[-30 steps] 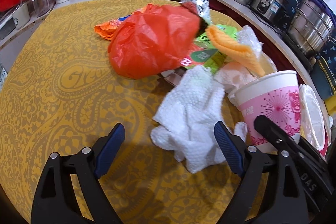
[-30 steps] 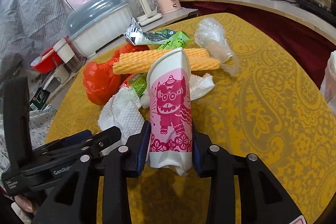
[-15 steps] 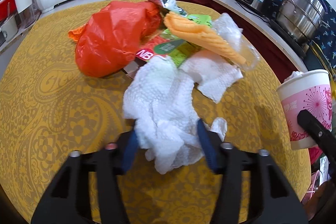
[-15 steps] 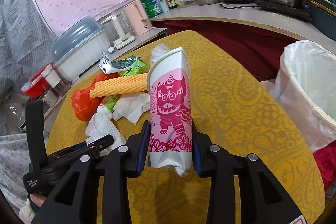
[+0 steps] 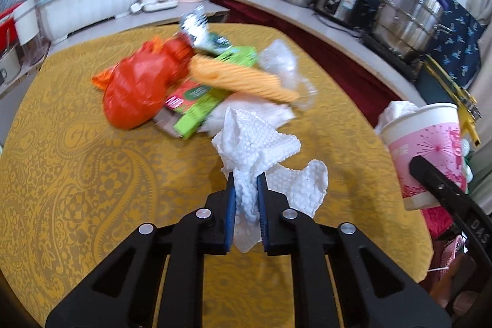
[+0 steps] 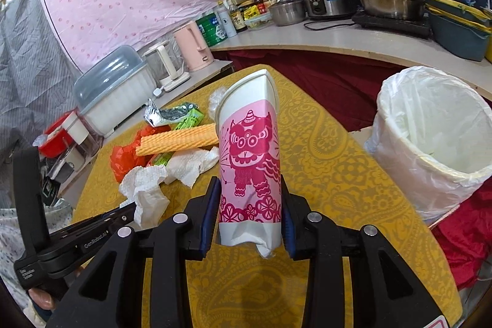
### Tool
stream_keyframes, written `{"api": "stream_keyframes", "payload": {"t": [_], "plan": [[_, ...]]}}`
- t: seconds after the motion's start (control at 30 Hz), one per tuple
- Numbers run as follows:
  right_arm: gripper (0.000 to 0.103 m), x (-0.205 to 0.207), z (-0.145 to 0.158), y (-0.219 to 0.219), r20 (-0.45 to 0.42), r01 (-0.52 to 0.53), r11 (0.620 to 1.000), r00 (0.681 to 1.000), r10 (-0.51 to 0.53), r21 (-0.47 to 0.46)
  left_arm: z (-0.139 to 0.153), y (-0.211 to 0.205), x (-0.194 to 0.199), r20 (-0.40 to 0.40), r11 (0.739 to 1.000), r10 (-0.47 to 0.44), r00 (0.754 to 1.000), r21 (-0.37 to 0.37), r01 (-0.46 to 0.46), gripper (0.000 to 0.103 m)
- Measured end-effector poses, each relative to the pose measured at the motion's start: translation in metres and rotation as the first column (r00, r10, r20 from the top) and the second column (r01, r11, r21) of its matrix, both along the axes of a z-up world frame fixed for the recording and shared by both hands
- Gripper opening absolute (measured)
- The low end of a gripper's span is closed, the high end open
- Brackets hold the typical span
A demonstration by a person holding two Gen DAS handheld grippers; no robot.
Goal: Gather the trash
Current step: 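Carry the cup and tissue to the bin and release both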
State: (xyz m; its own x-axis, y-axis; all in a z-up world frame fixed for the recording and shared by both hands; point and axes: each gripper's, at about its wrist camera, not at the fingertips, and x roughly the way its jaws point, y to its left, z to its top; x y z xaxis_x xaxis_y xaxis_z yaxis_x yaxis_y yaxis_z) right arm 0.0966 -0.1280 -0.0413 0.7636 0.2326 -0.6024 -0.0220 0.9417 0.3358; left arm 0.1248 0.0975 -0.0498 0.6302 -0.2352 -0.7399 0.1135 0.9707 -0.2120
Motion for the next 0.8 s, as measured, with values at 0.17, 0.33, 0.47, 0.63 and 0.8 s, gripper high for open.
{"api": "stream_keyframes", "payload": {"t": [0.17, 0.33, 0.47, 0.63, 0.8], "plan": [[0.035, -0.014, 0.011, -0.025, 0.029, 0.052, 0.999, 0.998, -0.052, 0.012, 0.023, -0.033, -0.009, 0.044, 0.998, -0.068, 0.997, -0.007, 0.068, 0.013], [0.035, -0.026, 0.019, -0.056, 0.054, 0.104, 0.994, 0.993, -0.105, 0.014, 0.042, -0.077, -0.011, 0.081, 0.990, -0.139, 0.987, -0.004, 0.140, 0.013], [0.035, -0.033, 0.025, -0.086, 0.073, 0.155, 0.988, 0.985, -0.156, 0.018, 0.055, -0.116, -0.011, 0.107, 0.979, -0.204, 0.973, -0.005, 0.206, 0.013], [0.035, -0.040, 0.030, -0.123, 0.094, 0.220, 0.975, 0.971, -0.221, 0.018, 0.065, -0.166, -0.010, 0.128, 0.959, -0.279, 0.952, -0.006, 0.282, 0.013], [0.035, -0.042, 0.031, -0.159, 0.102, 0.275, 0.961, 0.956, -0.275, 0.017, 0.068, -0.209, -0.003, 0.130, 0.940, -0.336, 0.933, -0.018, 0.341, 0.013]]}}
